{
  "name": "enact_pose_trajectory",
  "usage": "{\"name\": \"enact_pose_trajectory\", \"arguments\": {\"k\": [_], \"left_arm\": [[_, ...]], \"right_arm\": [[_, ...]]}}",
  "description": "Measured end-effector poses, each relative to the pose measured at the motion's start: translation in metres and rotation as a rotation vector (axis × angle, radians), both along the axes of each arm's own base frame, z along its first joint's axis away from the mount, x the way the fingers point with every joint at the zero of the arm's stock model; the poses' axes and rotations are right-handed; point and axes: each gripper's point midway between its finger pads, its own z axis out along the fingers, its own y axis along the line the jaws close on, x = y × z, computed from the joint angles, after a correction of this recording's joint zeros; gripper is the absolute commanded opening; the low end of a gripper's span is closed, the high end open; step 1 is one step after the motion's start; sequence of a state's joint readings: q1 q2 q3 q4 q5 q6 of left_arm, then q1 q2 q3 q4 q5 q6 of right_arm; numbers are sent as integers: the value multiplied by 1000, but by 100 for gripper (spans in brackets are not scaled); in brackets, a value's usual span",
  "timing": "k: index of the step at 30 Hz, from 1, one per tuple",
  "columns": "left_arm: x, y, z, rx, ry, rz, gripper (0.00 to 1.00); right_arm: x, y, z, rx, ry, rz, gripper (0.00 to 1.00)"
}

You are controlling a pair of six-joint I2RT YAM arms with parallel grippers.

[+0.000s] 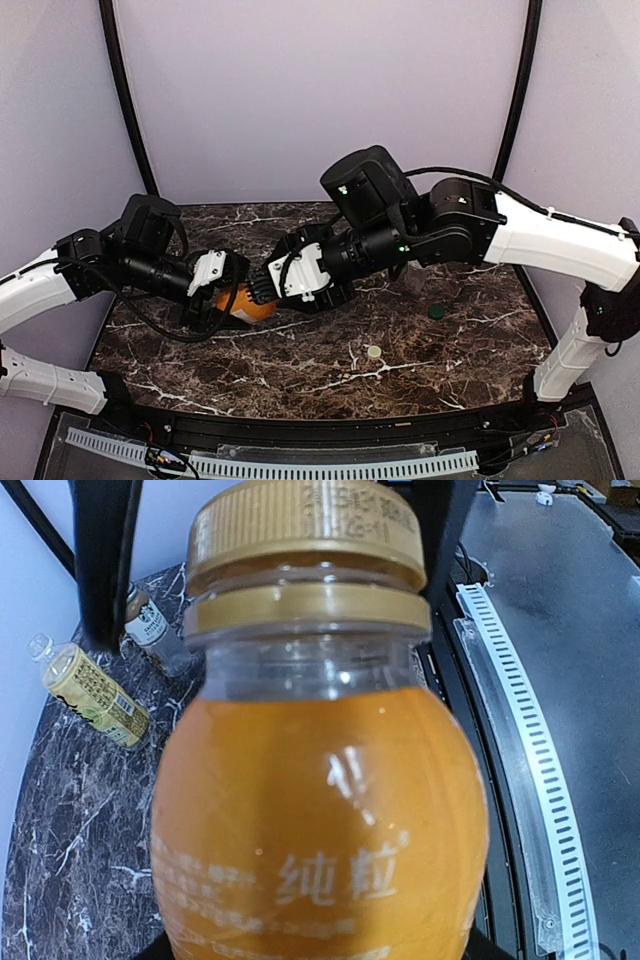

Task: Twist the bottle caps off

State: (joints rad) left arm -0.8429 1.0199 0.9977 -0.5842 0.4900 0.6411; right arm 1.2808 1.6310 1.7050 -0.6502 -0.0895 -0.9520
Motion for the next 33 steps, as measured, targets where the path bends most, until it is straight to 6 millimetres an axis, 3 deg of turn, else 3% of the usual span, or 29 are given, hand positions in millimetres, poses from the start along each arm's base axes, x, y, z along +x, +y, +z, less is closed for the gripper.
{"name": "enact_pose_trajectory", "arguments": {"k": [11, 16, 20, 24, 30, 33], "left_arm": [[6, -3, 10, -35, -32, 23, 4], [36, -3, 28, -78, -191, 142, 3], [66, 2, 43, -92, -346, 257, 3], [88, 9, 55, -87, -475, 348, 5], [103, 16, 62, -66, -576, 406, 5], [105, 18, 62, -61, -596, 416, 5]], "right_arm": [[9, 9, 11, 88, 44, -84, 88], [20, -1, 42, 219, 273, -209, 98], [65, -25, 78, 399, 570, -430, 98], [105, -41, 88, 531, 850, -639, 99], [101, -21, 74, 514, 1137, -690, 97], [100, -9, 63, 474, 1205, -688, 85]]}}
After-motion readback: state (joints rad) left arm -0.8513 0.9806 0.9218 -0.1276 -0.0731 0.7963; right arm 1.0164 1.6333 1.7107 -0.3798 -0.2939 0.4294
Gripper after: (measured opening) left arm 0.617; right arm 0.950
